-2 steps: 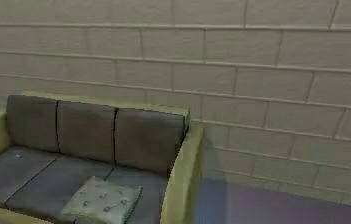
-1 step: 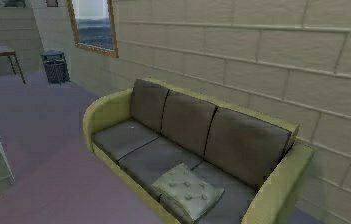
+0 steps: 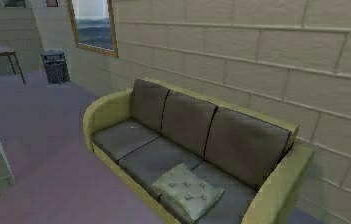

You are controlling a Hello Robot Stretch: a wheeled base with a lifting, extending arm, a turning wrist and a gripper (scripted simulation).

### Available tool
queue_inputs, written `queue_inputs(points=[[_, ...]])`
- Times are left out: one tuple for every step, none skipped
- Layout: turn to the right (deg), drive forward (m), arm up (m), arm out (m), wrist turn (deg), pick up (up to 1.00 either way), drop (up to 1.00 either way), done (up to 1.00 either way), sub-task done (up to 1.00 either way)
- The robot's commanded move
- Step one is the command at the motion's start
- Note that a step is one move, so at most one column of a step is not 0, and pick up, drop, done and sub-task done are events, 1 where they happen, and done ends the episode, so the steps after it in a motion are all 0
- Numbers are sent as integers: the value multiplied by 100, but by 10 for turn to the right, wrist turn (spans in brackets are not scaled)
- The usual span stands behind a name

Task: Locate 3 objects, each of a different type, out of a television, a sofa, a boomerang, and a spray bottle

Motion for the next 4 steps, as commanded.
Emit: queue_inputs(points=[[450, 0, 0, 0, 0, 0, 0, 0, 0], [450, 0, 0, 0, 0, 0, 0, 0, 0], [420, 0, 0, 0, 0, 0, 0, 0, 0], [0, 5, 0, 0, 0, 0, 0, 0, 0]])
